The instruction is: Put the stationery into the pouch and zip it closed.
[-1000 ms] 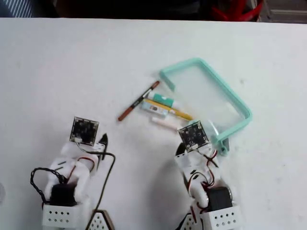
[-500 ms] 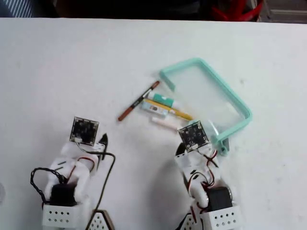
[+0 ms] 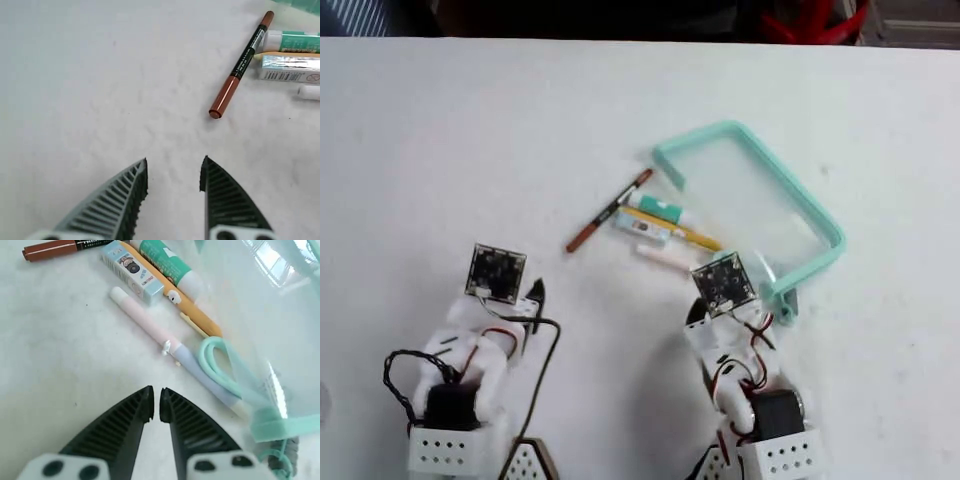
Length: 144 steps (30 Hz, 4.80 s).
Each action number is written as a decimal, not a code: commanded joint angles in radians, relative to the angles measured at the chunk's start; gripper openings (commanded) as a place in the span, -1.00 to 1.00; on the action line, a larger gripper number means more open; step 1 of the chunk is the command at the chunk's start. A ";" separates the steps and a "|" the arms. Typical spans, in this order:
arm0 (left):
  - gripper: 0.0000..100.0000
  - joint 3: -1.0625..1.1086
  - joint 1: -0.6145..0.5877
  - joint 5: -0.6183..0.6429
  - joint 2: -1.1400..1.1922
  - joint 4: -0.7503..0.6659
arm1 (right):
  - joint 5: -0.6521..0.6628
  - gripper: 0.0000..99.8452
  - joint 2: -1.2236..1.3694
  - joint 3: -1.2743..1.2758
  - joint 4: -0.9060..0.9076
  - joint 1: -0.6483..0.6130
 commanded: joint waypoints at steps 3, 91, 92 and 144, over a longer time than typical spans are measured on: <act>-0.65 -0.005 -0.005 -0.002 -0.005 0.003 | -0.009 -0.93 -0.007 0.008 -0.004 -0.004; -0.64 -0.005 -0.136 0.226 -0.004 -0.173 | -0.009 -0.93 -0.005 0.008 -0.248 0.259; -0.64 -0.005 -0.136 0.226 -0.004 -0.173 | -0.009 -0.92 -0.005 0.008 -0.234 0.240; -0.50 -0.005 -0.257 -0.025 -0.005 -0.143 | 0.115 -0.88 -0.007 0.008 -0.309 -0.114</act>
